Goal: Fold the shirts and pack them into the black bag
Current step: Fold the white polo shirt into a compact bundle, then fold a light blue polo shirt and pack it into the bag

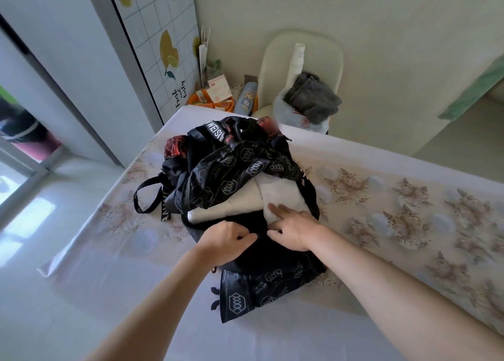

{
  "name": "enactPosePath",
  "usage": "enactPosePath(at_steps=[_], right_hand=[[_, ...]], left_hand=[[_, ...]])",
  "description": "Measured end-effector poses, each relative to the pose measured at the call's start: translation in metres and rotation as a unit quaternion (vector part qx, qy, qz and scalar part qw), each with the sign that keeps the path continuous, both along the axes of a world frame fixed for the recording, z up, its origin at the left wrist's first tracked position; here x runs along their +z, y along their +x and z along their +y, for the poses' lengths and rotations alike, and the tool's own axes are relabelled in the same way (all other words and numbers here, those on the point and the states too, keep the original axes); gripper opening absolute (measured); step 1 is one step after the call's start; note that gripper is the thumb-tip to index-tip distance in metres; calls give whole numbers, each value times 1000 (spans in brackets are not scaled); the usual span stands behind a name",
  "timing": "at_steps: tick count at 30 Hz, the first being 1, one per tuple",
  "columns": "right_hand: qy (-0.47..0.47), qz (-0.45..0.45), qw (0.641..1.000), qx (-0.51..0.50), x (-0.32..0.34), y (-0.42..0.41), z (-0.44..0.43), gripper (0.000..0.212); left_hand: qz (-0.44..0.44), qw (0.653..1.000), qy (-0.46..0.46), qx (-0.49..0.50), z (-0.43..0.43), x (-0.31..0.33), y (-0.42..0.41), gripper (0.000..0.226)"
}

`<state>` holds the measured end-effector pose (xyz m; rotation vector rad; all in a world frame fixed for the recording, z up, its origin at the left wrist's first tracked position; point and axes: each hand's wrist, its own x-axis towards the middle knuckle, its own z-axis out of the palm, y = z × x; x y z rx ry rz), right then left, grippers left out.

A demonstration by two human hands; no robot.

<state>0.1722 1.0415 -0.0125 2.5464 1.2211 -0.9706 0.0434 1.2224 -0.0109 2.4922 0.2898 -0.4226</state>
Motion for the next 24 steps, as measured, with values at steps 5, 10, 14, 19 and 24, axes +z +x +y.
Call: enactPosePath(at_steps=[5, 10, 14, 19, 24], right_hand=[[75, 16, 996, -52, 16, -7, -3, 52], [227, -57, 968, -89, 38, -4, -67, 44], [251, -80, 954, -140, 48, 6, -168, 39], [168, -54, 950, -257, 43, 11, -343, 38], [155, -69, 911, -376, 47, -14, -524, 30]], left_hand=[[-39, 997, 58, -24, -9, 15, 0, 32], [-135, 991, 17, -1, -68, 29, 31, 18], [-134, 990, -5, -36, -160, 40, 61, 23], [-116, 989, -11, -92, -323, 45, 90, 21], [-83, 976, -39, -195, -492, 42, 107, 18]])
